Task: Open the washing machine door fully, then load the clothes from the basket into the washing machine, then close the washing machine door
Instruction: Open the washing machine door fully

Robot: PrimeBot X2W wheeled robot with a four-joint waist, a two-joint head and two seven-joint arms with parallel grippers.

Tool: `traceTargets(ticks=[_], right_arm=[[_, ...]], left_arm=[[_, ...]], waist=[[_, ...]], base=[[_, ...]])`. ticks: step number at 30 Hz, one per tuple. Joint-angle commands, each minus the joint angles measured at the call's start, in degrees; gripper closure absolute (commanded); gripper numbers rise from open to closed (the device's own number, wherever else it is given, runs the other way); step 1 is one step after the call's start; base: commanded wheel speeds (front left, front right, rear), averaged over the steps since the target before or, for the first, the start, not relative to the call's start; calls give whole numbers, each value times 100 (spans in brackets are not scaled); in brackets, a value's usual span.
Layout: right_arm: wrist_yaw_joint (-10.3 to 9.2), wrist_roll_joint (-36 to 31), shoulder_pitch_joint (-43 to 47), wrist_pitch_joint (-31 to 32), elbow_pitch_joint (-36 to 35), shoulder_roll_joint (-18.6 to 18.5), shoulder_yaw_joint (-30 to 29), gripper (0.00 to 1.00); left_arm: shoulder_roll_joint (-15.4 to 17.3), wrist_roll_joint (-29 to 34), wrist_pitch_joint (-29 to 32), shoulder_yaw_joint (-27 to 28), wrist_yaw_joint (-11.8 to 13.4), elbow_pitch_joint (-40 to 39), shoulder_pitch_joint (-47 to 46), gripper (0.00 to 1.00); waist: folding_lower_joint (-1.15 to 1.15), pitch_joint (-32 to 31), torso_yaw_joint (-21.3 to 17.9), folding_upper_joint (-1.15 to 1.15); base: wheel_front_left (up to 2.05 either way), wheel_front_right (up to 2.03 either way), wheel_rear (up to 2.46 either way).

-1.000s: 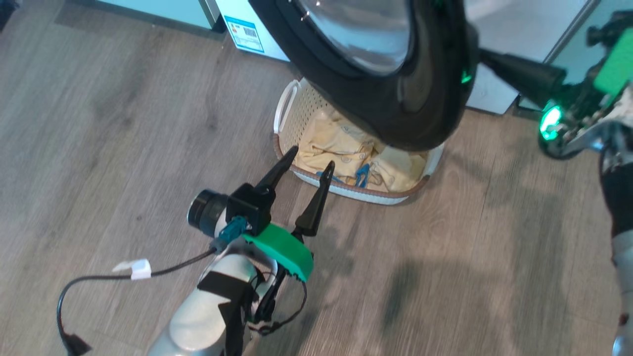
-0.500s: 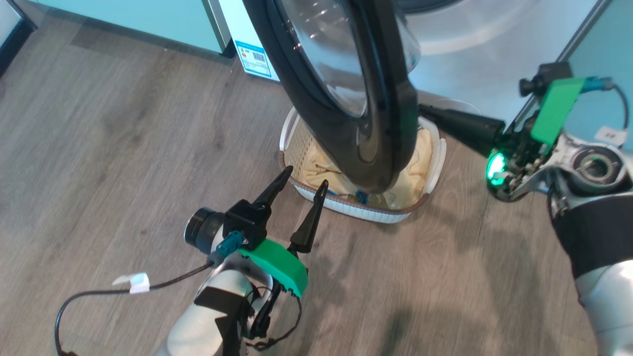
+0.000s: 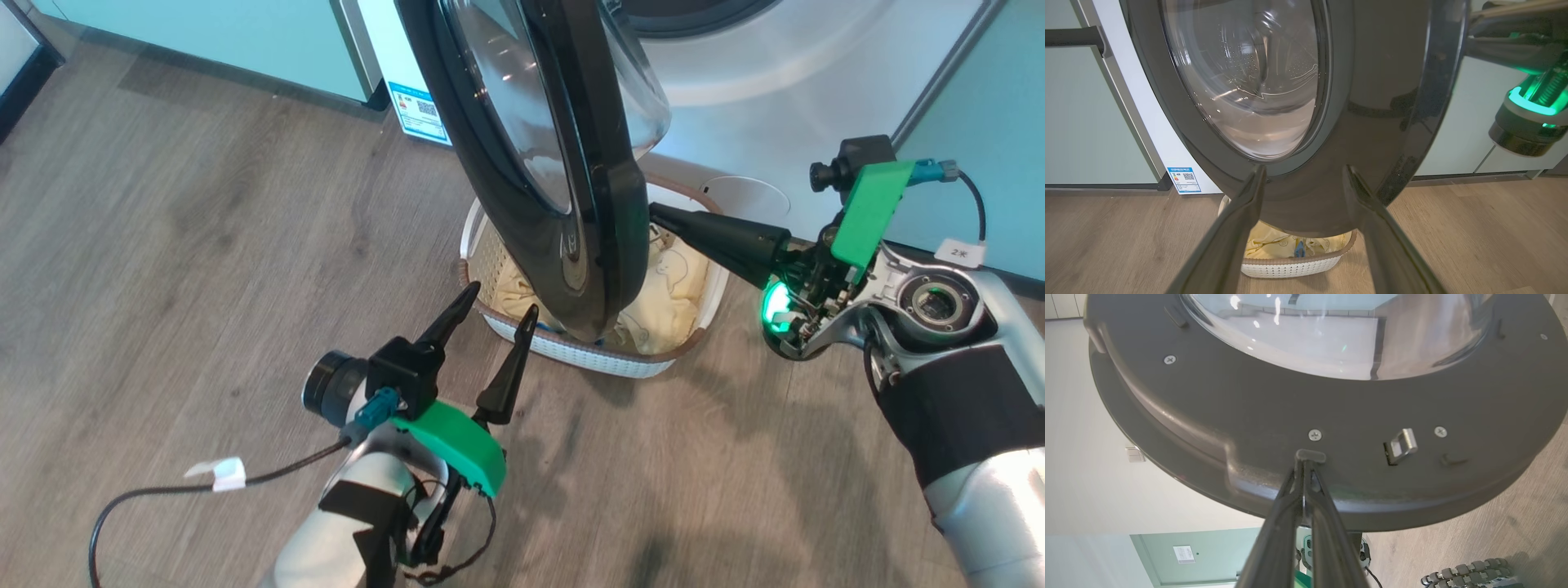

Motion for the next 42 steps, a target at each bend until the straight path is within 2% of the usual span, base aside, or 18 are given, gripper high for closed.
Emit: traceTargets(ticks=[1, 11, 22, 23, 24, 25, 26, 33, 42], right_arm=[[-15, 82, -38, -74, -182, 109, 52, 100], [-15, 246, -20, -517, -152, 37, -2, 100], [-15, 321, 157, -1853, -698, -348, -835, 100], [-15, 248, 219, -2040, -806, -412, -926, 91], [-15, 167, 289, -2207, -916, -467, -996, 56], [-15, 101, 366, -2338, -1038, -517, -1057, 24], [-15, 7, 448, -2519, -1155, -576, -1139, 0], [-15, -1010, 1120, -3766, -1787, -913, -1422, 0], [-15, -3217, 2024, -5620, -1960, -1307, -1409, 0]], left_arm=[[75, 36, -36, 243, -8, -153, -86, 0], [75, 26, -36, 292, 9, -184, -60, 0], [75, 58, -36, 497, 17, -181, -66, 0], [75, 63, -36, 517, 14, -181, -69, 0], [75, 73, -36, 541, 12, -180, -71, 0], [75, 82, -36, 564, 10, -182, -76, 0], [75, 92, -36, 585, 7, -182, -81, 0], [75, 200, -36, 744, -40, -156, -79, 0], [75, 292, -36, 998, -104, -90, 15, 0]], waist=[[0, -5, -6, 0], [0, -18, -52, 0], [0, -11, -214, 0], [0, -8, -232, 0], [0, -5, -258, 0], [0, 3, -283, 0], [0, 8, -304, 0], [0, -11, -491, 0], [0, -143, -721, 0]], base=[[0, 0, 0], [0, 0, 0], [0, 0, 0], [0, 0, 0], [0, 0, 0], [0, 0, 0], [0, 0, 0], [0, 0, 0], [0, 0, 0]])
